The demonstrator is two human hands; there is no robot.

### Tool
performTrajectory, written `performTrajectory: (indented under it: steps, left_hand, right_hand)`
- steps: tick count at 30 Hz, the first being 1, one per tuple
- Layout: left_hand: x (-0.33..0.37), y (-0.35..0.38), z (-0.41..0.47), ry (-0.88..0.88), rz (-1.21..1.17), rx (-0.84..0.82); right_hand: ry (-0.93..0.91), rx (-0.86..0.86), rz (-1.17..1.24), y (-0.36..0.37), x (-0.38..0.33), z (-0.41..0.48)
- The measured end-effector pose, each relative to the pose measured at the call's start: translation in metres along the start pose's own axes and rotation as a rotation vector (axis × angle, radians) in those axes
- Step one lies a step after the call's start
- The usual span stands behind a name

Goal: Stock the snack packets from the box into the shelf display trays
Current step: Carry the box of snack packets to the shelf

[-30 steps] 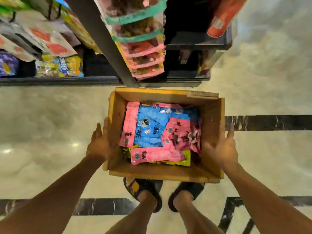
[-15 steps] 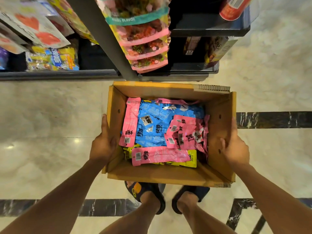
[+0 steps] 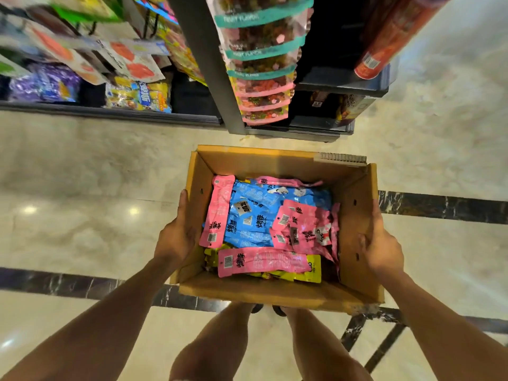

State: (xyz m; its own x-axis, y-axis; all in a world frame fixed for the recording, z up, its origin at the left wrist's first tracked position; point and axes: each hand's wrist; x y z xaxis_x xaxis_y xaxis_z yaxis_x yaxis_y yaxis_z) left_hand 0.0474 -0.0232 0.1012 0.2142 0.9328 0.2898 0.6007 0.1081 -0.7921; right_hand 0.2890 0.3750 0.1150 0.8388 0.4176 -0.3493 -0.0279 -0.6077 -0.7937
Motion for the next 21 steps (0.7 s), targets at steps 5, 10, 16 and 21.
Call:
performTrajectory:
  steps: [5,10,16,21]
  left_hand:
    - [0.006,-0.075,-0.087,-0.037,-0.039,-0.024]
    - [0.013,-0.152,-0.167,-0.057,-0.057,-0.001]
    - [-0.011,-0.220,-0.232,-0.127,-0.140,0.100]
    - [-0.049,-0.270,-0.269,-0.138,-0.169,0.199]
  right_hand:
    - [-0.043,-0.019,-0.018,-0.081,-0.048,-0.070]
    - [-0.008,-0.060,-0.048,-0.157,-0.101,-0.135]
    - [0.060,-0.036,-0.065,-0.224,-0.184,-0.198]
    - [-0.256,-0.085,-0.175,-0.241,-0.248,-0.207]
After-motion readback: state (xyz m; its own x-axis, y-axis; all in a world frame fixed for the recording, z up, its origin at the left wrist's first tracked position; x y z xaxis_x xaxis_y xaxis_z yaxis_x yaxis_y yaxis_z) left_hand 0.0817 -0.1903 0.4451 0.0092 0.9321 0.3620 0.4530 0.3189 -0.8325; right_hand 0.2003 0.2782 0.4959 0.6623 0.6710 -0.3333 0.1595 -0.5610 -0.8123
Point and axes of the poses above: each hand's wrist, its own z-axis towards the middle knuckle, its own y-axis out of the palm, x = y × z, and after that the axes turned 12 degrees about z, right-handed
